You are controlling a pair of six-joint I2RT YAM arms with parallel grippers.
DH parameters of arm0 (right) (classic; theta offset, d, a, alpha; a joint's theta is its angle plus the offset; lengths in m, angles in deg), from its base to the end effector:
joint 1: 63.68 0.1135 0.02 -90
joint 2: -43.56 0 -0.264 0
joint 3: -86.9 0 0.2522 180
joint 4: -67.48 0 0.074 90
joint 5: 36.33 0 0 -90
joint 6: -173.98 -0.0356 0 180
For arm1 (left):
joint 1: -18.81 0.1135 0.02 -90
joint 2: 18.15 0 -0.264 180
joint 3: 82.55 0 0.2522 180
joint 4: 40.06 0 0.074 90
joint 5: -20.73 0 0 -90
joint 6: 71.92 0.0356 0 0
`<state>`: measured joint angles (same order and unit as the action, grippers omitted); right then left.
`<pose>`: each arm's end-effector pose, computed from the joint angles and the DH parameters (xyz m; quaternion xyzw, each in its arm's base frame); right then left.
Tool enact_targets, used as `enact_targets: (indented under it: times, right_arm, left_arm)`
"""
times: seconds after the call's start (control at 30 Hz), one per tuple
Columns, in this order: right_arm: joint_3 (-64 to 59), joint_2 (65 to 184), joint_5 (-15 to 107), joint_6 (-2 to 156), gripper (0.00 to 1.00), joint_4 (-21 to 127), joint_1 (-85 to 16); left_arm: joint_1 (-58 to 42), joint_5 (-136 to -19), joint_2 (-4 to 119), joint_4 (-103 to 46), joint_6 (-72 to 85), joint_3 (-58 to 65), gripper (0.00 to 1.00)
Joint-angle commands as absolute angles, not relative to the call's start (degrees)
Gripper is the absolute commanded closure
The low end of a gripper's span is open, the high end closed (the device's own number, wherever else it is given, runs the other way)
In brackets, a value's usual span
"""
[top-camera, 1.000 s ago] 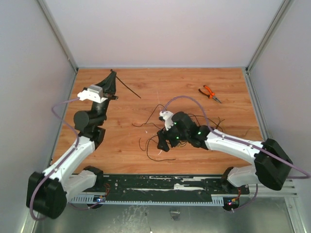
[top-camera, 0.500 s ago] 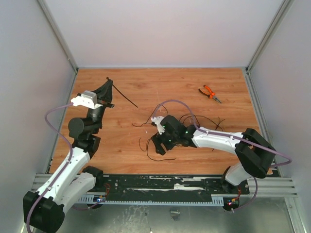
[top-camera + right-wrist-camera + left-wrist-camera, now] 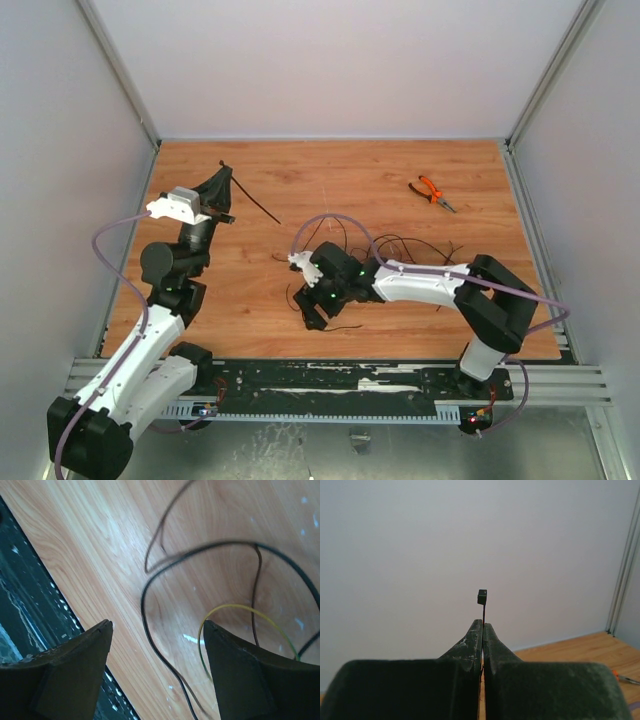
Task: Zip-tie the wires
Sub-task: Adjust the cable at the center of the board.
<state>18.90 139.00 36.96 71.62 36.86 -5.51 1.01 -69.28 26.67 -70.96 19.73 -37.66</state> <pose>0.1633 0.2824 0.1684 -0.4070 0.8606 0.2712 0.1416 0.1703 -0.0547 0.3563 0.0833 0.4856 -0.1223 0.8616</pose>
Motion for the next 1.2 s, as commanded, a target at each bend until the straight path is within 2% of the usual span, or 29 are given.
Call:
enact_targets:
  times: [0.0, 0.2, 0.5, 0.9, 1.17]
  right_arm:
    - [13.4, 142.3, 34.5, 72.4, 0.25, 38.9, -4.0]
    - [4.3, 149.5, 32.7, 70.3, 0.25, 42.8, -3.7]
    - [-11.3, 159.9, 36.4, 73.6, 0.25, 40.3, -3.8]
    - [8.8, 136.3, 44.4, 72.3, 0.23, 34.4, -5.7]
    - [20.9, 119.7, 53.8, 59.2, 0.24, 25.3, -7.8]
  left_arm:
    - [1.5, -68.9, 25.5, -70.7, 19.7, -37.4, 1.0]
    - [1.6, -69.1, 24.3, -68.9, 19.1, -36.6, 1.0]
    - [1.7, -69.0, 22.8, -67.1, 19.3, -36.2, 1.0]
    - [2.0, -69.1, 22.7, -68.1, 15.6, -35.9, 1.0]
    - [2.1, -69.1, 22.4, -67.7, 15.6, -36.3, 1.0]
